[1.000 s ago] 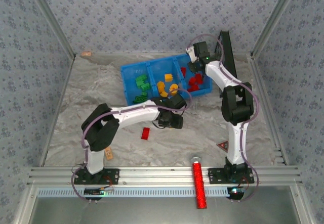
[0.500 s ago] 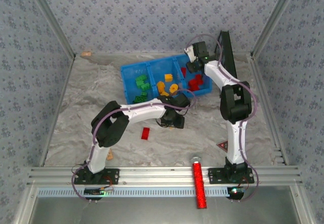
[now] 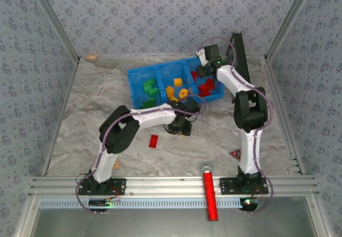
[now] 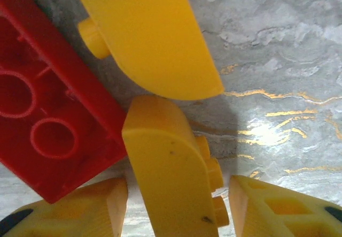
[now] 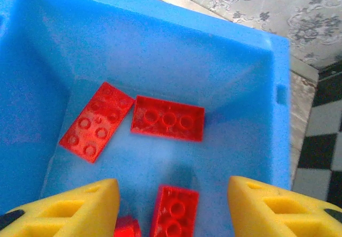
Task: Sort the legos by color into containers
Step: Pick up the lego from the center of the table.
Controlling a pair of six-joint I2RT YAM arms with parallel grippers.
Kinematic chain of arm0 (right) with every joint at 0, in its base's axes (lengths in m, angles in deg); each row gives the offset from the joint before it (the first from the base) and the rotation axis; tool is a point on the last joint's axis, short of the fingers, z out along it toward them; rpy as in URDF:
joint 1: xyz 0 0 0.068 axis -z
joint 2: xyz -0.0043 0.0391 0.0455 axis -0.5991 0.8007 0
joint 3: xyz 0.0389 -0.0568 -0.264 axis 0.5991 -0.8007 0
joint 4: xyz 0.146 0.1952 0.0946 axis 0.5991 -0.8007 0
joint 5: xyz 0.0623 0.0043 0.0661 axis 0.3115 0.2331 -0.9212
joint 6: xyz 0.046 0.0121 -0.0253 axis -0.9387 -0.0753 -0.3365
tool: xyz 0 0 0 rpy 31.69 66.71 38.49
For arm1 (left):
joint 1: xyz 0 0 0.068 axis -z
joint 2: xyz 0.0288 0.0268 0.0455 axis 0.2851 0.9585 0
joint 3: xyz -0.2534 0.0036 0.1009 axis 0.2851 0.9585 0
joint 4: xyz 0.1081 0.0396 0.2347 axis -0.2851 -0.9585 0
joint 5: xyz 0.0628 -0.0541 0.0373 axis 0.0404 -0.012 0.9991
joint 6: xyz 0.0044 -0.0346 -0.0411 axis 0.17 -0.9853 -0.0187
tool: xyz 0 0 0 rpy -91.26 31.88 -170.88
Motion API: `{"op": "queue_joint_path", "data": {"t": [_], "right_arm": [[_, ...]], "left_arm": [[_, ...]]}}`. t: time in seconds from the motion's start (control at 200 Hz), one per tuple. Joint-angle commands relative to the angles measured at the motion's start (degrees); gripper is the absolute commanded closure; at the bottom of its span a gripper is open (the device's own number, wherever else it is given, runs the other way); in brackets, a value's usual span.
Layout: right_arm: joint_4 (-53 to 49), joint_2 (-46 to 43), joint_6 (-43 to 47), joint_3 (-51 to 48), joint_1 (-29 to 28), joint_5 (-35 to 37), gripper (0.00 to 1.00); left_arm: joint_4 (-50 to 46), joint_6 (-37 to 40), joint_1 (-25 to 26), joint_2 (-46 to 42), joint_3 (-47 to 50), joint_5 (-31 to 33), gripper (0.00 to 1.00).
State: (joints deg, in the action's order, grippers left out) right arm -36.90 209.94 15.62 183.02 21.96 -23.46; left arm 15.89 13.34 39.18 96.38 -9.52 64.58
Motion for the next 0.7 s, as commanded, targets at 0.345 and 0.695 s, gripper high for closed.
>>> {"op": "queue_joint_path", "data": {"t": [0.345,0.695], "right_arm": [[-10.28,-25.31,-8.02,-17.23,-1.53,4.34,0.34],[-13.61,-31.12,-18.22,-24.67,1.06,-3.00,0.33]], "left_arm": [[1.92,0.61,-0.46,-0.91,2.31,0.71,0.78],[-1.81,1.65,0.25,-14.10,6.25,-0.85,0.86]]}}
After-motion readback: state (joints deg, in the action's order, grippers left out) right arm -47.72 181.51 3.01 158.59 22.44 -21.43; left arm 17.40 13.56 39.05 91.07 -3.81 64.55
